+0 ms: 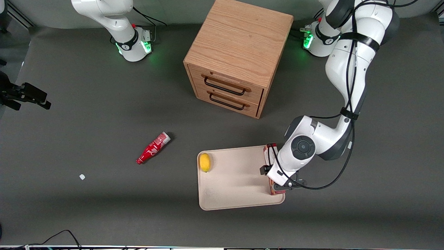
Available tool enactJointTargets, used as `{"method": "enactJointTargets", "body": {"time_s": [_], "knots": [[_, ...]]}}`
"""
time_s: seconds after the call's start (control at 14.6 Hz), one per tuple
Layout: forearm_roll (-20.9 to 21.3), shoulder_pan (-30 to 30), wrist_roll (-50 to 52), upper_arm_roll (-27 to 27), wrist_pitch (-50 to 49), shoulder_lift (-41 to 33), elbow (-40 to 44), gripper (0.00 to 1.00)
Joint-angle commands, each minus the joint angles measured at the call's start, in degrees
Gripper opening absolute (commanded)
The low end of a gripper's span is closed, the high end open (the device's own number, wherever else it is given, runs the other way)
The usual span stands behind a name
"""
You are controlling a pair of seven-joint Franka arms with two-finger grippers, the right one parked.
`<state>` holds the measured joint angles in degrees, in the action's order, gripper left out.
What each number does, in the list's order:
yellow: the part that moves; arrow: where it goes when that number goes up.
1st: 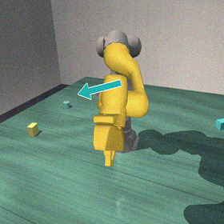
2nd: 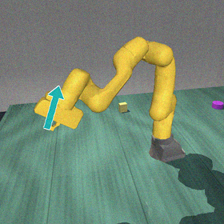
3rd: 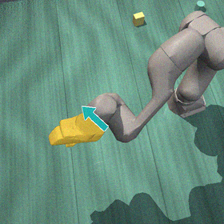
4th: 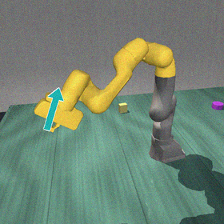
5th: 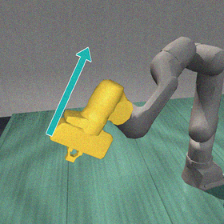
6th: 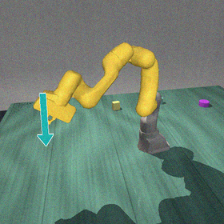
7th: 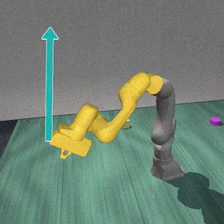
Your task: Place red cookie box on tray
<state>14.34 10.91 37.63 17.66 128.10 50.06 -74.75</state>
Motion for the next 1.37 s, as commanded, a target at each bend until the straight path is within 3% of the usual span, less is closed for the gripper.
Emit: {"method": "enactJointTargets", "body": {"time_s": [0.0,0.14,0.48,0.82,1.09,1.3], "knots": [[0.3,0.7,1.3,-0.9,0.0,-2.5,-0.2,1.0],[-0.7,-0.5,1.0,-0.8,-1.3,-5.4,-0.3,1.0],[-11.4,-4.9,-4.7,-0.8,-10.7,-16.6,-1.0,1.0],[-14.1,-13.6,-14.8,-0.8,-26.9,-29.5,-3.3,1.0],[-14.2,-22.6,-26.3,-0.9,-28.7,-43.2,-16.1,1.0],[-14.0,-24.6,-32.6,-2.8,-35.8,-48.0,-17.5,1.0]]}}
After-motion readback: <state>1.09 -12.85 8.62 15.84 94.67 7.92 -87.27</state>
